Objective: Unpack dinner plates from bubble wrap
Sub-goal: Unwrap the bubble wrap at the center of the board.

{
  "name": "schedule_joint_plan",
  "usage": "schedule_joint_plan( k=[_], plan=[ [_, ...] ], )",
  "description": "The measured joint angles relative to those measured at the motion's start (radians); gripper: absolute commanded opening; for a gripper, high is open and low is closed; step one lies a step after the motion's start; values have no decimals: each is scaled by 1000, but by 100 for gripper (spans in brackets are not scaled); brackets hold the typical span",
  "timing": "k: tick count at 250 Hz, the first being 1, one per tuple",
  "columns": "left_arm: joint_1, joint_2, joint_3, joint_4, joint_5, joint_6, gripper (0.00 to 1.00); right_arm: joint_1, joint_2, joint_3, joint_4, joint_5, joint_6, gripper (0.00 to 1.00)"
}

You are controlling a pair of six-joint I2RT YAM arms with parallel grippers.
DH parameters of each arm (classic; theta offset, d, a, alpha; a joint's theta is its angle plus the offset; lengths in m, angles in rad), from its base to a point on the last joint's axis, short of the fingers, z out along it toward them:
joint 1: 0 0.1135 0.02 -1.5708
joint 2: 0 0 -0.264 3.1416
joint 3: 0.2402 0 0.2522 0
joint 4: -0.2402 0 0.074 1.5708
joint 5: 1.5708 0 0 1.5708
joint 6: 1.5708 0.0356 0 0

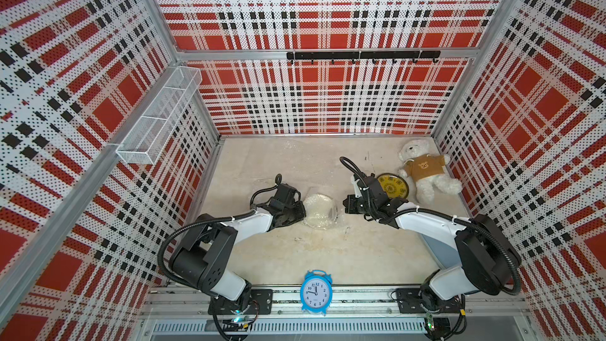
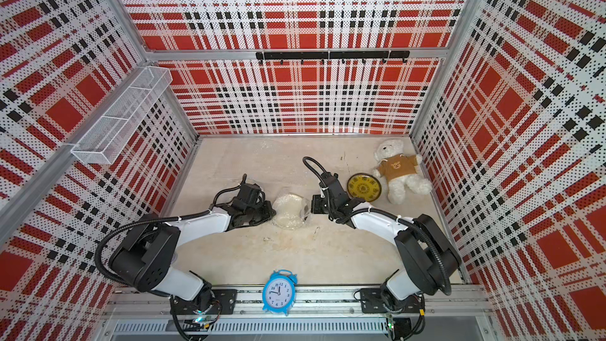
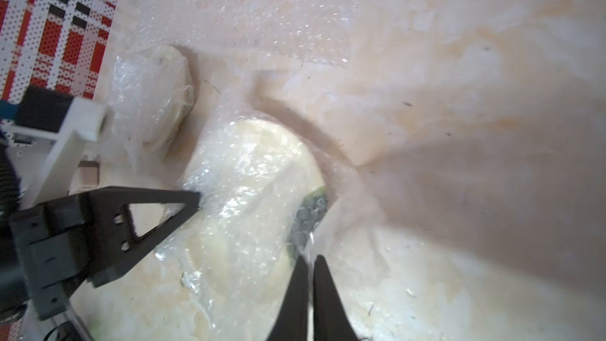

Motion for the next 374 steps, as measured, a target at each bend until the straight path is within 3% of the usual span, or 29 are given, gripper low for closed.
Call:
schedule_joint_plan(
  k=[26,54,101,149,248,320,374],
  plan=[
    [-33,-21,-14,17,-45,-41,0,-31,-1,0,3,14,0,40],
    [-53,-30,-39,56,-82,-87,0,-61,-21,6,-15,23,-7,44],
    [-59,-26,-49,107,-113,-134,0,-63,-105,91,-120,32,-44,44],
    [-60,2,-48,154,-128,-158,0,28,-115,169,-118,-6,-31,43],
    [-61,28,-41,189,-127,-172,0,166,200,177,37,-93,112,41],
    [-60,34,-41,196,-127,-177,0,163,223,169,39,-18,144,42],
    [-60,41,-41,205,-119,-177,0,106,222,64,51,18,166,43]
  ],
)
